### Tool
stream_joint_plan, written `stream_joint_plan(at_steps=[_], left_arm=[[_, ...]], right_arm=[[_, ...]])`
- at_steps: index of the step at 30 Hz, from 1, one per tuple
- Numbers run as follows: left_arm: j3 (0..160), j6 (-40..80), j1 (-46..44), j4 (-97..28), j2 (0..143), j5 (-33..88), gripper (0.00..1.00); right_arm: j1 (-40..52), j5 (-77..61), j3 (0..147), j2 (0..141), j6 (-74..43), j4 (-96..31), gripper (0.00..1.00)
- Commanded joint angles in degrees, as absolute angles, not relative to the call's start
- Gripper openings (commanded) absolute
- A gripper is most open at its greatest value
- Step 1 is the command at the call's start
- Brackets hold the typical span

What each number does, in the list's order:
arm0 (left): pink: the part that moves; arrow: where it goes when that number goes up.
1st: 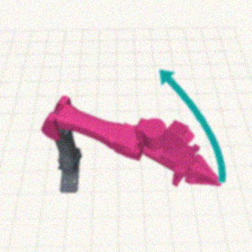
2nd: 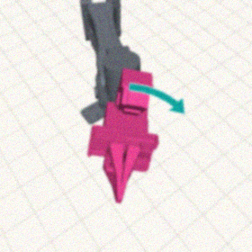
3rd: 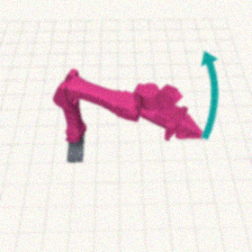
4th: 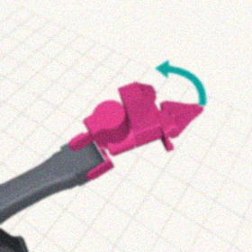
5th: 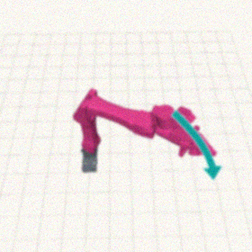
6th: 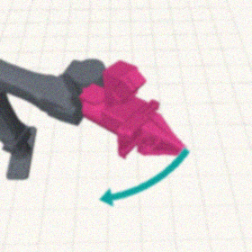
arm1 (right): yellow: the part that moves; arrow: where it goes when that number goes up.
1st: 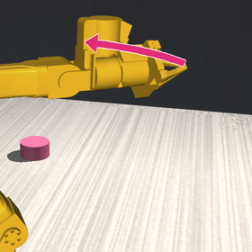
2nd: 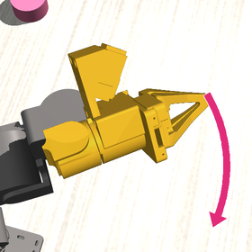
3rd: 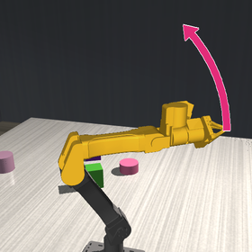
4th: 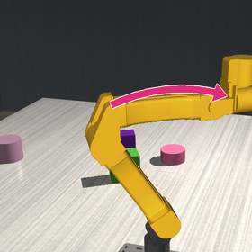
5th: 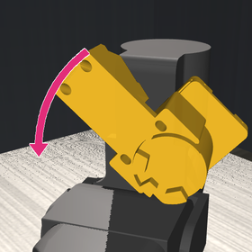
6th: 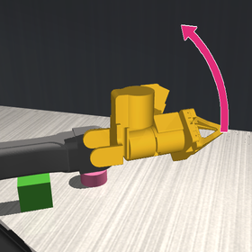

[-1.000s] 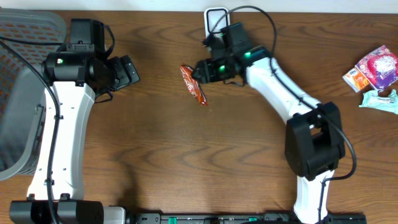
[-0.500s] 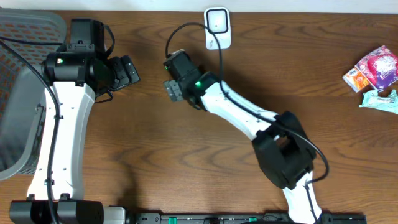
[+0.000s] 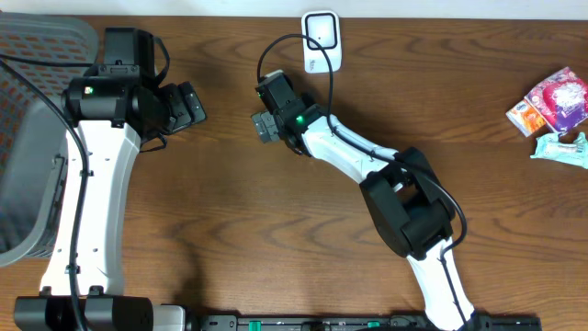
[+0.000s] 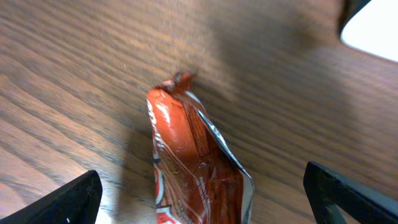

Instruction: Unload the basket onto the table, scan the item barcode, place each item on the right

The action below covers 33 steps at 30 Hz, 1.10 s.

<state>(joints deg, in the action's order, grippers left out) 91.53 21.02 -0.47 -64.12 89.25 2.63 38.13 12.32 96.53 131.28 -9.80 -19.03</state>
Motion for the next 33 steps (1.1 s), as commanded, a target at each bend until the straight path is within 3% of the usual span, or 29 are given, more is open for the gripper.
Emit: stream_joint_plan(at_steps=[1, 4, 7, 10, 13, 16, 24, 28, 33], left_arm=[[92.01, 21.30, -0.38, -64.27, 88.62, 2.09, 0.98], [92.01, 21.30, -0.38, -64.27, 88.62, 2.09, 0.98], [92.01, 21.30, -0.38, -64.27, 88.62, 2.09, 0.98], [92.01, 21.30, -0.38, -64.27, 88.62, 2.09, 0.98], [92.01, 21.30, -0.38, -64.27, 88.62, 2.09, 0.98], [92.01, 21.30, -0.38, -64.27, 88.62, 2.09, 0.98], [92.01, 21.30, -0.38, -64.27, 88.62, 2.09, 0.98], [92.01, 21.30, -0.38, -64.27, 88.62, 2.09, 0.98], [92.01, 21.30, -0.38, -64.27, 88.62, 2.09, 0.98]], right_arm=[[38.04, 9.74, 96.68, 133.73, -8.27, -18.85, 0.99], [37.80, 9.74, 96.68, 135.02, -8.25, -19.03, 0.92], [37.80, 9.74, 96.68, 135.26, -8.27, -19.55, 0.68], [37.80, 9.72, 96.68, 135.26, -8.32, -20.18, 0.35], [37.80, 9.72, 96.68, 135.24, -8.84, -20.62, 0.11], [37.80, 9.69, 96.86, 135.22, -10.07, -20.84, 0.02], [36.67, 5.58, 101.60, 132.42, -11.73, -28.42, 0.01], [35.97, 4.14, 102.02, 130.80, -11.20, -30.35, 0.09], [35.92, 4.38, 102.00, 130.74, -7.16, -32.42, 0.11]])
